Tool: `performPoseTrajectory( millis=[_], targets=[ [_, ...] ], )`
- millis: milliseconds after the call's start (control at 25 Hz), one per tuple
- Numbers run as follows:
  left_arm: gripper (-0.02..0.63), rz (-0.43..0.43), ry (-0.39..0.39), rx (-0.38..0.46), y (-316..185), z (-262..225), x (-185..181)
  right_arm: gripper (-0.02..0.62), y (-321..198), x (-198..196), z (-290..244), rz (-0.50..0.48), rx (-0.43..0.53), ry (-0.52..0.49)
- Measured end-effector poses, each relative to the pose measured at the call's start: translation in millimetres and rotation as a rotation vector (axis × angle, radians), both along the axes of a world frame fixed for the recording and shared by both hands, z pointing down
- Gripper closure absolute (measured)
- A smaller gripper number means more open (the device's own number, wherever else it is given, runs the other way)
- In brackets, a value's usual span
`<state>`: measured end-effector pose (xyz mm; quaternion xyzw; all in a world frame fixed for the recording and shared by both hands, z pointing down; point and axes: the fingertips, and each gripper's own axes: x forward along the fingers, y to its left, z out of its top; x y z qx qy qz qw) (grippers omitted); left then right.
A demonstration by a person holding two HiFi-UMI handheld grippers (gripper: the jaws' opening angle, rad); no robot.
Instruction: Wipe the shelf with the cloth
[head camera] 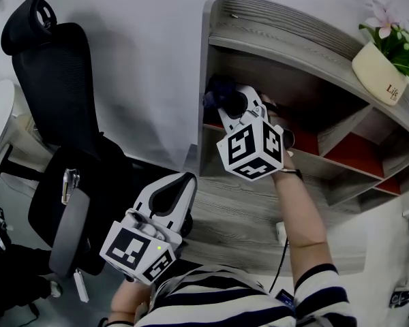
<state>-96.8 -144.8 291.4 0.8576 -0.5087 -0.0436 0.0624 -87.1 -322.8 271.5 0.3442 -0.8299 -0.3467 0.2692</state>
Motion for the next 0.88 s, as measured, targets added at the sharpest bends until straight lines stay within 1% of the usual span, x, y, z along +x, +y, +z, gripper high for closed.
performPoseTrajectory(
  millis=[160,240,400,680,800,880],
  targets=[
    [0.586,0.01,-0.002,0.007,1,-2,4,0.52,2,1,3,-0.004,0.002,0.012],
    [0.586,0.013,-0.004,0.008,1,-3,5,0.52,3,3,2,0.001,0.005,0.0],
    [0.586,0.013,-0.005,0.009,1,-3,5,0.52,6,12,-9,0.024,0.019,-0.065],
    [0.586,0.026,-0.004,0.008,1,-2,10,0.52,13,28,-26,0.073,0.096,-0.158],
    [0.586,0.034,-0.003,0.008,2,-3,12,0.52,15,31,-25,0.075,0.094,-0.164],
    [0.586,0.038,-0.003,0.008,2,-3,14,0.52,15,29,-22,0.067,0.087,-0.139]
  ],
)
